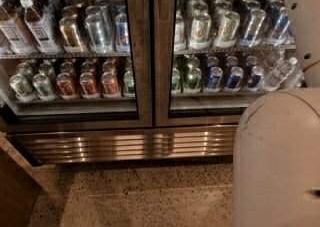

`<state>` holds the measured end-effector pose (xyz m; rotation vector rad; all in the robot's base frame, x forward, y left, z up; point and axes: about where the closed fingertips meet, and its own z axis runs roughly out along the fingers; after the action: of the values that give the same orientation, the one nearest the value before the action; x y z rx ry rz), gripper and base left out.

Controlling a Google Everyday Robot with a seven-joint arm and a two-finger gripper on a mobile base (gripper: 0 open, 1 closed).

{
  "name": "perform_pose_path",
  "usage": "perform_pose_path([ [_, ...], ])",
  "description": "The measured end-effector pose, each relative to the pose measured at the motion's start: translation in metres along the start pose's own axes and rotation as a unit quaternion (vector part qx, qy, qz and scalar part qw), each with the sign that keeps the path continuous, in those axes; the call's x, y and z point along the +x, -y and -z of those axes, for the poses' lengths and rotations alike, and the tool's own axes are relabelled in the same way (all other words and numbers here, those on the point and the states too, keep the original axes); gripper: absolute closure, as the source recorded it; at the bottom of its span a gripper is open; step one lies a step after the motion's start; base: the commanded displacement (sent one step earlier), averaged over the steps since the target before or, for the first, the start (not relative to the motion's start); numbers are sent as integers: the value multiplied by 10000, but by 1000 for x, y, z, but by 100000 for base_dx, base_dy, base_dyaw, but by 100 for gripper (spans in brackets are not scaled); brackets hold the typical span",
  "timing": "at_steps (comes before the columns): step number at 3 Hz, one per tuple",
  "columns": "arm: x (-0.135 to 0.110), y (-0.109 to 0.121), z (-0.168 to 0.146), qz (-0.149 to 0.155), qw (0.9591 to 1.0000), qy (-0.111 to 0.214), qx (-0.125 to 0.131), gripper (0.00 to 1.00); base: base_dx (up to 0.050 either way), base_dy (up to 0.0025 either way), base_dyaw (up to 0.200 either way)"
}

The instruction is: Open right fridge door

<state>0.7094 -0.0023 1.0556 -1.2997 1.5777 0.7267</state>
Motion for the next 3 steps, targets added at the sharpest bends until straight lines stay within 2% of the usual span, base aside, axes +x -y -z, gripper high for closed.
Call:
perform_pose_path([
  [1, -1, -6, 0, 0, 10000, -2, -1, 100, 0, 0, 0],
  [2, 9, -23, 6, -68, 9980, -620, -38, 100, 0, 0, 0],
  [3, 9, -23, 6, -68, 9980, -621, -38, 100, 0, 0, 0],
])
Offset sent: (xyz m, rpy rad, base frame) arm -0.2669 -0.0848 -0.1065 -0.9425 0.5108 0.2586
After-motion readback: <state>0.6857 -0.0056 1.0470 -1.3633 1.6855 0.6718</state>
